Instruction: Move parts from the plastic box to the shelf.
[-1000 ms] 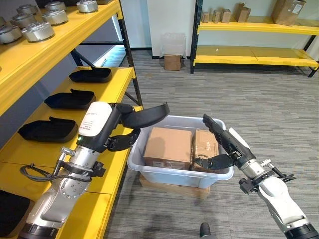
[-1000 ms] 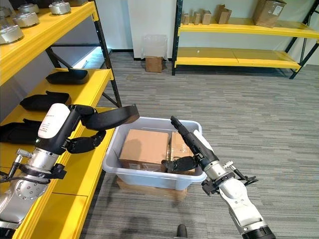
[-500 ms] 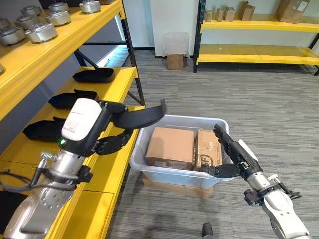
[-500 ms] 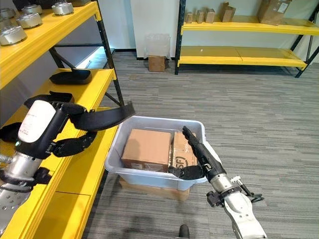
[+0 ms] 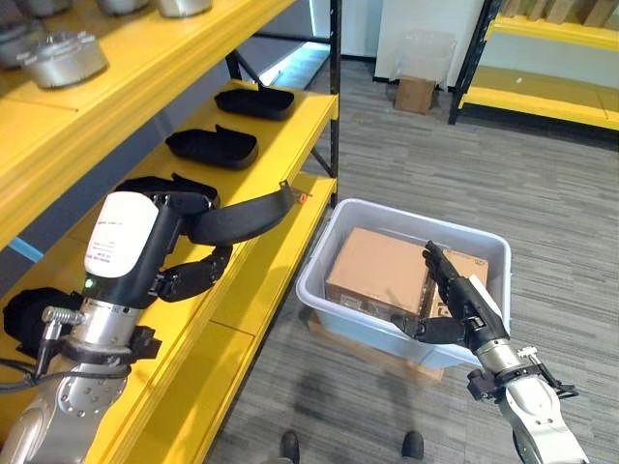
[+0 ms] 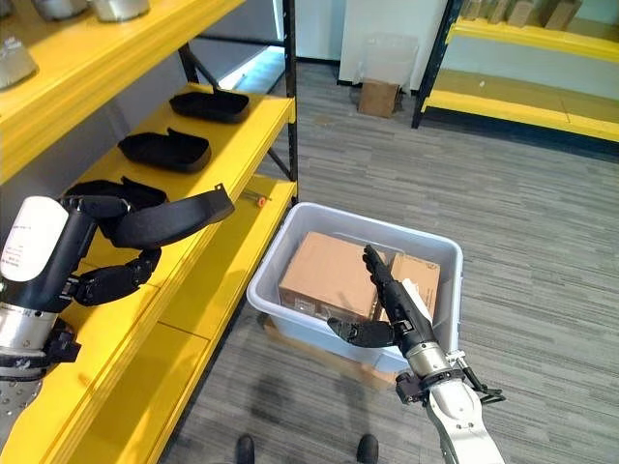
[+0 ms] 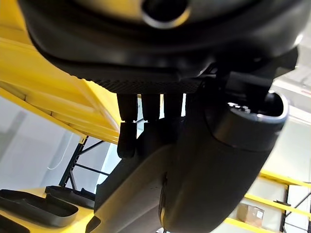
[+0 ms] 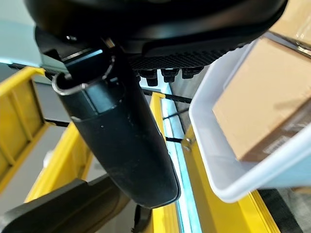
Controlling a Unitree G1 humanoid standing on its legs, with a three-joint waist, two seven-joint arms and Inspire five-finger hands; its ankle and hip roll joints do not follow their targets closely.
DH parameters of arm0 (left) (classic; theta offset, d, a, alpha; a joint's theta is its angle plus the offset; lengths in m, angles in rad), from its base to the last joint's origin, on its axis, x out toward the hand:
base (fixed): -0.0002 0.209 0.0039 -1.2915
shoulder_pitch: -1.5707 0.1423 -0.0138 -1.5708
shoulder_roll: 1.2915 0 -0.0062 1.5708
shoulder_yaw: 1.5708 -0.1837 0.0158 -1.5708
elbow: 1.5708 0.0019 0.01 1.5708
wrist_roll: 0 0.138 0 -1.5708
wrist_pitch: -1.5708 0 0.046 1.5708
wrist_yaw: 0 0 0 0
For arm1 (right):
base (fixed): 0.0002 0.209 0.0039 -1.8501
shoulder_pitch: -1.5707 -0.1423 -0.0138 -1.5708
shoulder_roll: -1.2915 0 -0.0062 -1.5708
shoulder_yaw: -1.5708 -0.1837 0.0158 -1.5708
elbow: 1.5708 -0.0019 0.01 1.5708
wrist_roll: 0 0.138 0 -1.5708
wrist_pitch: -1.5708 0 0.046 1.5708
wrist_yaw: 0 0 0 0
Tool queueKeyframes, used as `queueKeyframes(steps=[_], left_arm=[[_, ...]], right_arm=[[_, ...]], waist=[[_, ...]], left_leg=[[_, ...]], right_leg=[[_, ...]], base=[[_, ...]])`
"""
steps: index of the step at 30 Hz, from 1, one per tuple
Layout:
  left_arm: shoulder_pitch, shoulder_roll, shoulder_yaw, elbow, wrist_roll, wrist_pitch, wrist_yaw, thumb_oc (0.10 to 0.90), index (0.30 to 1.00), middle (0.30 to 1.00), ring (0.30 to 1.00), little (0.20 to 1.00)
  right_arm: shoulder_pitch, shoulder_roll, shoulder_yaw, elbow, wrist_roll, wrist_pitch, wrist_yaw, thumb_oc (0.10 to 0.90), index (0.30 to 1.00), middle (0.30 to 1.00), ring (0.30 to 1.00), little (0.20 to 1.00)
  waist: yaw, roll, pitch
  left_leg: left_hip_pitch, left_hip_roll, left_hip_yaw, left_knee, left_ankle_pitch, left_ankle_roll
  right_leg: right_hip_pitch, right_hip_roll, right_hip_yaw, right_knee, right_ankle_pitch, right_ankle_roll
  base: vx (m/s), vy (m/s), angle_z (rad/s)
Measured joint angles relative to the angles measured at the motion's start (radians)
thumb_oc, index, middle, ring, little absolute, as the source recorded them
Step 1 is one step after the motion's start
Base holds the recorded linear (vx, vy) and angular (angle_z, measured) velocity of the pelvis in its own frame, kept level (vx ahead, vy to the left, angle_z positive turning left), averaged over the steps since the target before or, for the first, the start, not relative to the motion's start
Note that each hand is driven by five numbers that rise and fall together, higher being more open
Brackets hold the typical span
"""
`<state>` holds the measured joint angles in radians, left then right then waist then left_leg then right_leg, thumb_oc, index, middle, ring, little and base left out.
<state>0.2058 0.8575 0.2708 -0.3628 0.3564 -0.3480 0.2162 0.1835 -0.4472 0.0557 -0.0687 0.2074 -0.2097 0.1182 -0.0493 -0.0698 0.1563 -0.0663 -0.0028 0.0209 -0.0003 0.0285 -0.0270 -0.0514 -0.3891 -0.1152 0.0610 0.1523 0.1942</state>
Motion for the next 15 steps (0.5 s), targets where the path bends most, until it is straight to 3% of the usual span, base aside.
queueKeyframes(steps=[1, 2, 3, 4, 5, 8, 15], left_arm=[[-0.008, 0.013, -0.001, 0.0, -0.001, 0.0, 0.0, 0.4, 0.3, 0.3, 0.3, 0.3], [-0.02, 0.011, -0.004, 0.005, -0.01, 0.001, 0.001, 0.4, 0.3, 0.3, 0.3, 0.3], [-0.05, 0.014, -0.009, 0.022, -0.04, 0.002, 0.007, 0.4, 0.3, 0.3, 0.3, 0.3], [-0.066, 0.004, -0.012, 0.026, -0.041, 0.002, 0.011, 0.4, 0.3, 0.3, 0.3, 0.3], [-0.101, -0.031, -0.054, 0.032, -0.04, 0.012, 0.012, 0.4, 0.3, 0.3, 0.3, 0.3], [-0.104, -0.03, -0.054, 0.017, -0.039, 0.014, 0.012, 0.4, 0.3, 0.3, 0.3, 0.3], [-0.104, -0.053, -0.07, 0.018, -0.038, 0.015, 0.012, 0.4, 0.3, 0.3, 0.3, 0.3]], right_arm=[[-0.002, -0.002, 0.004, 0.0, 0.0, 0.0, 0.0, 0.9, 1.0, 1.0, 1.0, 1.0], [-0.008, -0.003, 0.012, -0.001, 0.0, -0.001, 0.001, 0.9, 1.0, 1.0, 1.0, 1.0], [-0.003, -0.002, 0.049, 0.0, 0.001, -0.004, 0.006, 0.9, 1.0, 1.0, 1.0, 1.0], [-0.004, 0.0, 0.059, 0.004, 0.002, -0.004, 0.008, 0.9, 1.0, 1.0, 1.0, 1.0], [-0.004, -0.019, 0.07, 0.011, 0.002, -0.004, 0.004, 0.9, 1.0, 1.0, 1.0, 1.0], [-0.04, -0.035, 0.076, 0.013, 0.002, -0.004, 0.005, 0.9, 1.0, 1.0, 1.0, 1.0], [-0.085, -0.059, 0.069, 0.014, 0.002, -0.007, 0.003, 0.9, 1.0, 1.0, 1.0, 1.0]], waist=[[-0.008, 0.009, 0.008], [-0.007, 0.031, 0.023], [-0.024, 0.039, 0.031], [-0.025, 0.023, 0.033], [-0.04, 0.029, 0.033], [-0.018, 0.065, 0.033], [-0.034, 0.089, 0.031]], left_leg=[[0.013, 0.0, -0.012, -0.005, 0.011, 0.014], [0.02, 0.021, -0.019, -0.02, 0.018, 0.017], [0.023, 0.063, -0.051, -0.036, 0.029, 0.006], [0.033, 0.053, -0.065, -0.047, 0.034, 0.003], [0.042, 0.055, -0.112, -0.066, 0.043, -0.006], [0.041, 0.081, -0.114, -0.075, 0.054, -0.025], [0.075, 0.088, -0.108, -0.076, 0.052, -0.03]], right_leg=[[-0.04, 0.015, 0.061, 0.068, -0.008, 0.004], [-0.105, 0.068, 0.166, 0.188, -0.09, -0.006], [-0.13, 0.258, 0.304, 0.184, -0.197, -0.004], [-0.134, 0.326, 0.287, 0.173, -0.213, -0.022], [-0.108, 0.394, 0.288, 0.151, -0.208, -0.144], [-0.075, 0.409, 0.268, 0.069, -0.168, -0.16], [0.025, 0.41, 0.244, -0.049, -0.143, -0.16]], base=[[-0.01, 0.102, 0.2], [0.04, 0.082, 0.3], [0.04, 0.016, 0.35], [0.03, -0.032, 1.0], [0.0, -0.093, 0.66], [0.0, -0.115, 0.21], [0.01, -0.081, 0.09]])
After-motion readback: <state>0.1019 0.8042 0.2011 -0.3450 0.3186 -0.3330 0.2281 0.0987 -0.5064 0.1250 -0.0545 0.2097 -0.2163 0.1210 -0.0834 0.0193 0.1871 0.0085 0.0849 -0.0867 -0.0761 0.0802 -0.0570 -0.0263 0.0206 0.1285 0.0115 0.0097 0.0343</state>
